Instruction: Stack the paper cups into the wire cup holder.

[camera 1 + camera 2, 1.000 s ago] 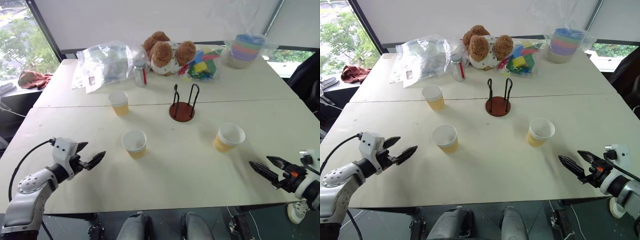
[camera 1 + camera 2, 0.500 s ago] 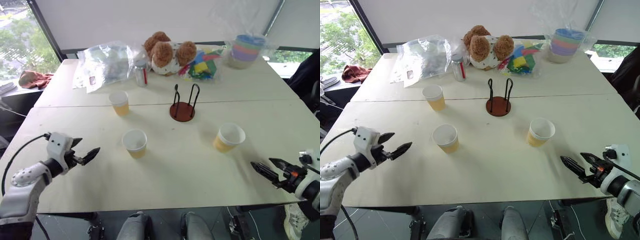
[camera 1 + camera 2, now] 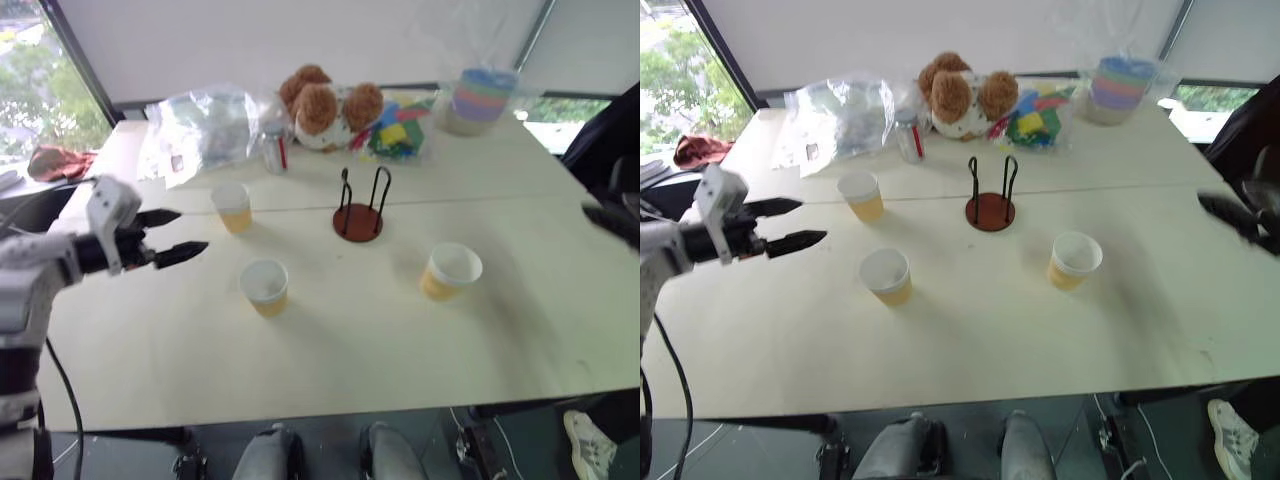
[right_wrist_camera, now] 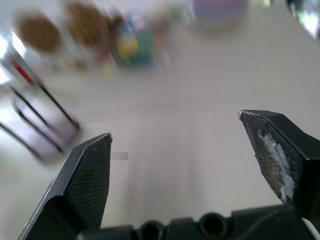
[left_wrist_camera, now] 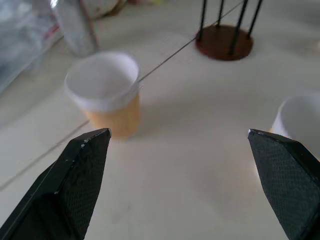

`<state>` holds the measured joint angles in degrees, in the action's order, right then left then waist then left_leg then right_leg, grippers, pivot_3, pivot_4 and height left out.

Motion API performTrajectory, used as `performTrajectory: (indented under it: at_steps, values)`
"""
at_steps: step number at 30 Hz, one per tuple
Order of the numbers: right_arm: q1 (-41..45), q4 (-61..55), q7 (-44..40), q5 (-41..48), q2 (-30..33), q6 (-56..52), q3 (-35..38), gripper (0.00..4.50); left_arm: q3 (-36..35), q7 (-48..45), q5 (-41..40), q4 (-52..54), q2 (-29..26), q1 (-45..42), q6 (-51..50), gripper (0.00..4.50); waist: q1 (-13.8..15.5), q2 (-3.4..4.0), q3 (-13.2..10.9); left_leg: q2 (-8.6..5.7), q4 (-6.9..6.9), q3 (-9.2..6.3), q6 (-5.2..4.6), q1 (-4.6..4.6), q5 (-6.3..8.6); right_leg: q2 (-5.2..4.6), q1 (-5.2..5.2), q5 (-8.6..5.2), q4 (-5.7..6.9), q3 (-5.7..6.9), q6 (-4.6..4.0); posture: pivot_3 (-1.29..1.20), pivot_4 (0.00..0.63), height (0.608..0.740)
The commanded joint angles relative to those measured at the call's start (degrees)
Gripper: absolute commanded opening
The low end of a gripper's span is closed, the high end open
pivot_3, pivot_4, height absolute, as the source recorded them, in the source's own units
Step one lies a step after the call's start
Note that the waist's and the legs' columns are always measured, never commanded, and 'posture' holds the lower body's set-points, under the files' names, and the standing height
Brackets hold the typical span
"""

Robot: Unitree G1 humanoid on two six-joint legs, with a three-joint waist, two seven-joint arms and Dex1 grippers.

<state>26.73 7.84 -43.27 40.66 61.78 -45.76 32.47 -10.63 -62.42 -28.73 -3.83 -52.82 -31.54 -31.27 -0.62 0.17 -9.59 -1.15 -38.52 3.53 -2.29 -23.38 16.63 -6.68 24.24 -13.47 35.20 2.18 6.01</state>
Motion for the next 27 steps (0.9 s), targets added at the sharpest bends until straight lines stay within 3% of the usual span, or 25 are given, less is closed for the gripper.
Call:
performTrajectory:
  at_steps: [1, 5, 10, 17, 26, 27]
  values:
    - [12.62, 1.93, -1.31, -3.45, -2.63, -1.34, -13.62, 4.43, 2.55, -4.93, -1.34, -0.38, -1.65, -6.64, -2.42, 4.5, -0.44, -0.03, -0.01, 0.03, 0.0, 0.0, 0.0, 0.02, 0.01, 0.06, -0.01, 0.05, 0.03, 0.02, 0.1, 0.0, 0.15, 0.74]
    - [24.41, 6.63, -0.75, -6.26, -10.44, -5.25, -23.39, 4.43, 3.79, -7.34, -3.24, 3.55, -2.07, -8.47, -6.01, 4.5, -0.47, -0.07, -0.01, 0.05, 0.31, 0.15, 0.36, -0.08, -0.23, 0.25, 0.18, 0.03, 0.05, 0.08, 0.19, 0.0, 0.15, 0.74]
    - [27.49, 7.08, -1.36, -7.45, -17.37, -9.34, -28.95, 4.43, 2.61, -4.24, -4.68, 10.77, -1.03, -4.19, -8.26, 4.5, 0.17, -0.06, -0.05, -0.03, 0.26, 0.08, 0.29, -0.45, -0.19, 0.16, 0.38, 0.01, 0.04, 0.2, 0.24, 0.0, 0.15, 0.74]
    - [29.11, 10.27, -1.02, -10.01, -24.39, -9.11, -31.66, 4.43, 2.06, -0.95, -5.23, 13.5, 0.43, -1.2, -7.93, 4.5, -0.05, -0.09, -0.05, -0.14, -0.53, -0.09, 0.05, -0.86, -0.04, 0.08, 0.29, 0.1, 0.02, 0.32, 0.39, 0.0, 0.15, 0.74]
    - [33.79, 21.73, -0.84, -16.47, -31.5, -0.37, -33.02, 4.43, 3.25, 0.5, -3.58, 12.14, 1.8, -0.55, -5.08, 4.5, -0.23, -0.08, -0.05, -0.04, -0.62, -0.13, 0.11, -0.75, -0.08, 0.18, 0.25, 0.19, 0.18, 0.33, 0.54, 0.0, 0.15, 0.74]
    - [34.26, 23.1, -0.78, -17.37, -32.03, 1.03, -33.09, 4.22, 3.41, 0.64, -3.42, 11.98, 1.88, -0.67, -4.87, 4.5, -0.2, -0.08, -0.05, -0.04, -0.59, -0.14, 0.11, -0.75, -0.08, 0.19, 0.26, 0.19, 0.18, 0.34, 0.54, 0.0, 0.15, 0.74]
